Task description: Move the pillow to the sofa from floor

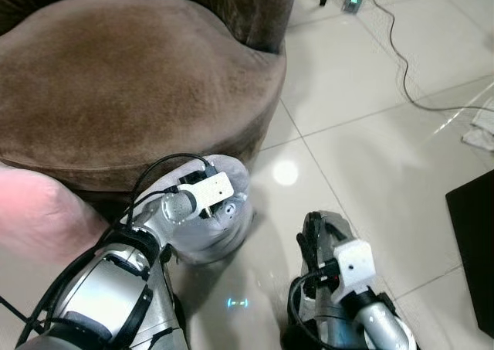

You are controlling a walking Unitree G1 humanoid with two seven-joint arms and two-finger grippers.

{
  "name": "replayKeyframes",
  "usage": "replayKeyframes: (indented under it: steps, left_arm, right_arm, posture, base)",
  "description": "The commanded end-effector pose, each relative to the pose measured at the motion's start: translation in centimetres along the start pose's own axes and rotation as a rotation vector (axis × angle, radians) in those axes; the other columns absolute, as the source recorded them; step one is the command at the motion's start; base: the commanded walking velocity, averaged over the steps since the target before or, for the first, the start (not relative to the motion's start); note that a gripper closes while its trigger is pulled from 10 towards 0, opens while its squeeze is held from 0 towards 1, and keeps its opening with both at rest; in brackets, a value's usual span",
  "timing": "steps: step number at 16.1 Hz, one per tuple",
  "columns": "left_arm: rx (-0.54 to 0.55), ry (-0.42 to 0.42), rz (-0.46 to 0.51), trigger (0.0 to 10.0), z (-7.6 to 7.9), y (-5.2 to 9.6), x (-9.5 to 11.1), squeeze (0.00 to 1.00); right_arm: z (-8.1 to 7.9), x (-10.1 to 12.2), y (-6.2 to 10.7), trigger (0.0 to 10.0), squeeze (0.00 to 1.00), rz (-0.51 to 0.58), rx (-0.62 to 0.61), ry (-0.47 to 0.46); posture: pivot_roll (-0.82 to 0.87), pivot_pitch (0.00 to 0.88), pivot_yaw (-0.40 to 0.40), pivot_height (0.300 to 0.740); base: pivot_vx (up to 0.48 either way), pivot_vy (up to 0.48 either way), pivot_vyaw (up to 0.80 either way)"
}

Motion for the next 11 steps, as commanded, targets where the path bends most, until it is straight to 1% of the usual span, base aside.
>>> replayKeyframes:
  steps: [1, 2, 3, 4, 5, 7, 9, 10, 11]
  left_arm:
    - [-0.021, 0.116, -0.208, 0.0, 1.9, 0.8, -5.8, 0.00]
    - [-0.025, 0.177, -0.217, 0.0, 2.3, 0.9, -6.0, 0.00]
    - [-0.034, 0.213, -0.216, 0.0, 2.6, 0.8, -6.1, 0.00]
    - [-0.026, 0.203, -0.215, 0.0, 2.7, 0.8, -6.2, 0.00]
    - [-0.042, 0.199, -0.225, 0.0, 3.2, 0.9, -6.5, 0.00]
    - [-0.058, 0.222, -0.221, 0.0, 3.6, 0.8, -6.5, 0.00]
    - [-0.052, 0.302, -0.198, 0.0, 3.5, 0.7, -6.1, 0.00]
    - [-0.048, 0.310, -0.194, 0.0, 3.4, 0.7, -6.0, 0.00]
    - [-0.051, 0.363, -0.169, 0.0, 3.5, 0.6, -5.6, 0.00]
  right_arm:
    - [-0.2, -0.3, 0.5, 10.0, 0.00, -0.027, -0.005, 0.000]
    - [-0.2, -0.3, 0.5, 10.0, 0.00, -0.030, -0.010, -0.001]
    - [-0.2, -0.3, 0.6, 10.0, 0.00, -0.032, -0.016, -0.003]
    - [-0.2, -0.3, 0.6, 10.0, 0.00, -0.035, -0.019, -0.004]
    - [-0.2, -0.3, 0.7, 10.0, 0.00, -0.038, -0.023, -0.005]
    - [-0.1, -0.2, 0.8, 10.0, 0.00, -0.039, -0.028, -0.005]
    - [-0.2, -0.4, 0.8, 10.0, 0.00, -0.047, -0.032, -0.006]
    - [-0.2, -0.4, 0.8, 10.0, 0.00, -0.047, -0.032, -0.006]
    - [-0.3, -0.4, 0.8, 10.0, 0.00, -0.048, -0.032, -0.009]
  posture:
    - [-0.09, 0.351, -0.023, 0.439]
    - [-0.09, 0.357, -0.014, 0.439]
    - [-0.09, 0.362, -0.010, 0.439]
    - [-0.09, 0.366, -0.009, 0.439]
    - [-0.10, 0.368, -0.007, 0.439]
    - [-0.10, 0.368, -0.006, 0.439]
    - [-0.10, 0.369, -0.004, 0.439]
    - [-0.10, 0.370, -0.004, 0.439]
    - [-0.09, 0.375, -0.001, 0.439]
  base:
    - [0.000, 0.000, 0.00]
    - [0.000, 0.000, 0.00]
    - [0.000, 0.000, 0.00]
    - [0.000, 0.000, 0.00]
    - [0.000, 0.000, 0.00]
    - [0.000, 0.000, 0.00]
    - [0.000, 0.000, 0.00]
    - [0.000, 0.000, 0.00]
    - [0.000, 0.000, 0.00]
Point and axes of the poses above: a point about 5 cm out from each wrist's last joint towards the gripper, its own y axis pointing back from the gripper into the wrist, its own x axis along the axis of the wrist's last joint, z = x × y, the point moved 3 cm from there along -y, pointing out of the wrist towards the gripper, and after that the axes turned 14 degrees about y, right-handed, at the moved point
